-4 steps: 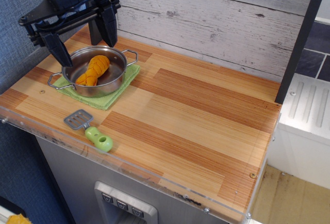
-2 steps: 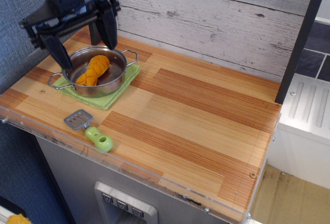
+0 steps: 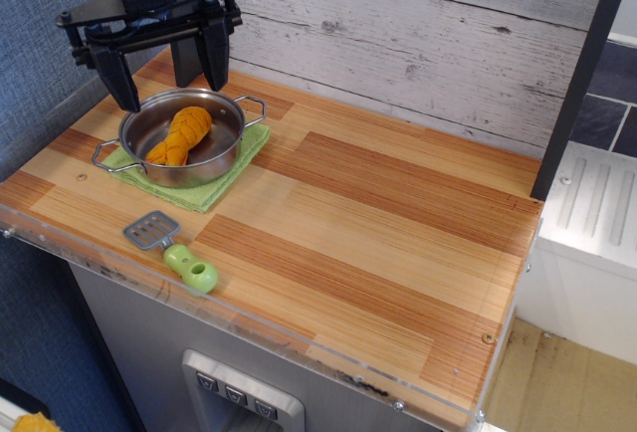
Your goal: Move the fish to the lower right edge of the table
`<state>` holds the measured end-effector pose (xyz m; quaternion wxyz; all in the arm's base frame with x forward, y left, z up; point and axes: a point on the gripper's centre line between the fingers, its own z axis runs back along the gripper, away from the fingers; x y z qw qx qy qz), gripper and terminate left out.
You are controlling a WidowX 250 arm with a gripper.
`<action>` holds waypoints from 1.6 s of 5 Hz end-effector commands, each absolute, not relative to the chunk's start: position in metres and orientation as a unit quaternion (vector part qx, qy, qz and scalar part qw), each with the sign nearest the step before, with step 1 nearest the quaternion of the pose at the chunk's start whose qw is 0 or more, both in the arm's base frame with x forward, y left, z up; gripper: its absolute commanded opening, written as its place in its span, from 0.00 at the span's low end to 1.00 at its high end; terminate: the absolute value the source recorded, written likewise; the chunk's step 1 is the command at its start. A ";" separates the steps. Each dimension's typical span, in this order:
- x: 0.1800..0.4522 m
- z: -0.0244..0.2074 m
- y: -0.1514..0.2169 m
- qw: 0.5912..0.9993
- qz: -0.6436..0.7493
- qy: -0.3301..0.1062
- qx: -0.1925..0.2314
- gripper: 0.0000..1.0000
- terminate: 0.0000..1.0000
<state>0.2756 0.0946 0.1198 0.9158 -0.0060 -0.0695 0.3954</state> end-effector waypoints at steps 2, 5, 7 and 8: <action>0.297 0.113 0.131 0.967 0.222 -0.110 0.051 1.00 0.00; 0.324 0.078 0.151 0.970 0.194 -0.123 0.077 1.00 0.00; 0.339 0.061 0.141 0.976 0.172 -0.114 0.075 1.00 0.00; 0.339 0.053 0.132 0.979 0.158 -0.104 0.077 1.00 0.00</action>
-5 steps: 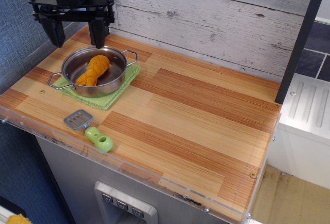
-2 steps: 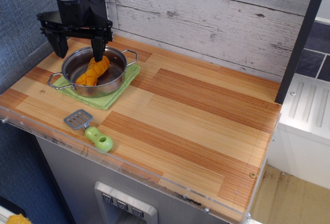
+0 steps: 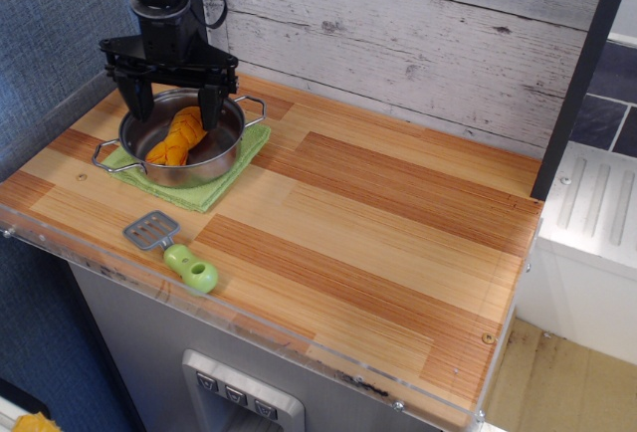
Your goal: Move the fish to the lower right edge of the table
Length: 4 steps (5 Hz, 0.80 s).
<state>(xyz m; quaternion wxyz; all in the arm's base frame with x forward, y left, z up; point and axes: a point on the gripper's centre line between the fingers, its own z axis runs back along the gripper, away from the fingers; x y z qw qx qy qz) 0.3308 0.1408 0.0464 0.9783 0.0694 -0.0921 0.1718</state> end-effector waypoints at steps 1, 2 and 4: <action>0.334 0.047 0.127 0.978 0.160 -0.099 0.086 0.00 0.00; 0.330 0.040 0.129 0.979 0.160 -0.091 0.091 0.00 0.00; 0.327 0.037 0.133 0.976 0.168 -0.090 0.102 0.00 0.00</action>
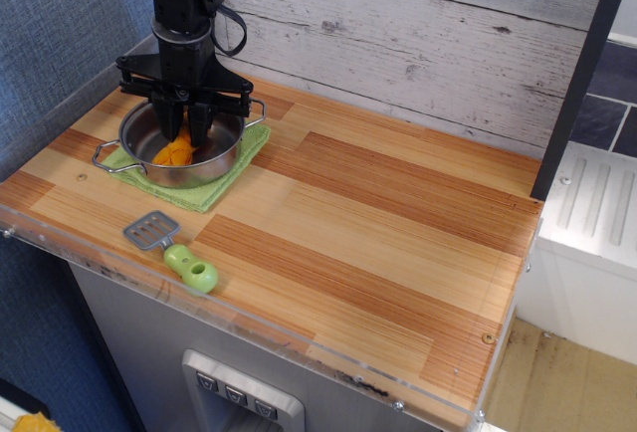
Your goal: Move the fish to the lower right edge of the table
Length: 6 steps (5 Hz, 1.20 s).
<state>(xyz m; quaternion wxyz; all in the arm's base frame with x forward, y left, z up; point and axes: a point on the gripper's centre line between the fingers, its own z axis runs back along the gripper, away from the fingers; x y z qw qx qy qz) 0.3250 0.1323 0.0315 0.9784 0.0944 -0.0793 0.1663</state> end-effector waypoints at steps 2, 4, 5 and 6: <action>0.336 0.058 0.117 0.974 0.171 -0.113 0.094 0.00 0.00; 0.341 0.113 0.120 0.964 0.183 -0.166 0.098 0.00 0.00; 0.338 0.134 0.119 0.959 0.190 -0.187 0.100 0.00 0.00; 0.338 0.147 0.100 0.963 0.163 -0.196 0.087 0.00 0.00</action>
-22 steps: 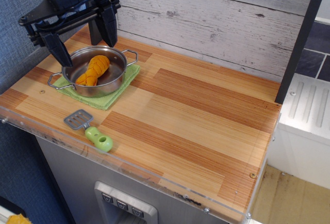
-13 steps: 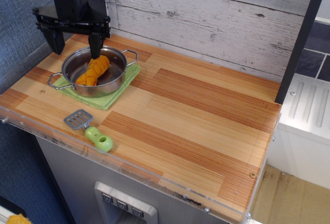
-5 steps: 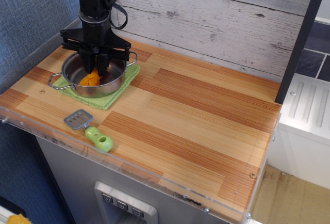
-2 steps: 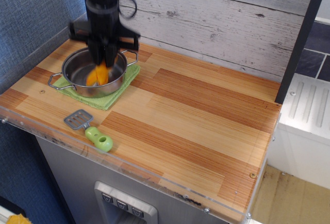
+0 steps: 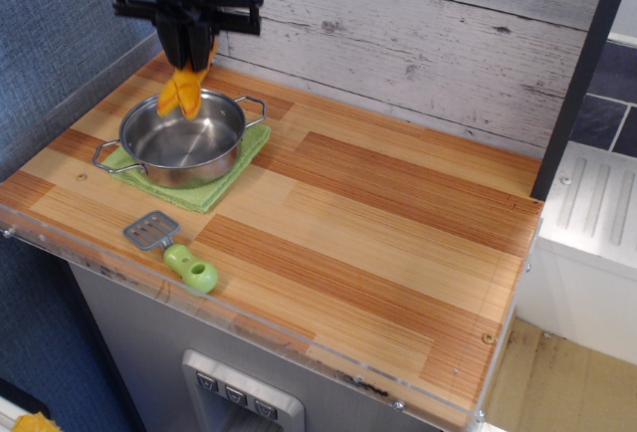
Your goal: Move the fish to the lower right edge of the table
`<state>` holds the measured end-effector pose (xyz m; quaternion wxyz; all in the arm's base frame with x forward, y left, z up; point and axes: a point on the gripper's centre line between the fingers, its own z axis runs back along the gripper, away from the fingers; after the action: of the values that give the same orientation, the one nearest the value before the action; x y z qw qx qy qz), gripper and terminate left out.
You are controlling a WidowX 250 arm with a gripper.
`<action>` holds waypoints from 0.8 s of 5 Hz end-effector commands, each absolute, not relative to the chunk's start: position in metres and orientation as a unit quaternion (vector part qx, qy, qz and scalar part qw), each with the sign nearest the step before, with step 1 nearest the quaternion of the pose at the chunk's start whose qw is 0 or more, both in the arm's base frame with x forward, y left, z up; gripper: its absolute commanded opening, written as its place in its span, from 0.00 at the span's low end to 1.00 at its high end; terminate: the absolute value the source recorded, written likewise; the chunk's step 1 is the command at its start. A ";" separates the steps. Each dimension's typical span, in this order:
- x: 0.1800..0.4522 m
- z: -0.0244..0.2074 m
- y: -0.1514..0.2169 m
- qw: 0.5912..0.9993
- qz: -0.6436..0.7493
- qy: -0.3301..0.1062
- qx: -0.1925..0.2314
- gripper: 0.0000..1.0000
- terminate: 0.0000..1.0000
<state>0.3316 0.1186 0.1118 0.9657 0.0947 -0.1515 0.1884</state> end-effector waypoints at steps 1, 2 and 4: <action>0.331 0.152 0.075 0.968 0.143 -0.198 0.064 0.00 0.00; 0.316 0.145 0.042 0.976 0.116 -0.182 0.029 0.00 0.00; 0.284 0.120 -0.004 0.988 0.043 -0.150 0.006 0.00 0.00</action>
<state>0.2822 -0.0046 0.1015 0.9913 0.0038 -0.1239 0.0433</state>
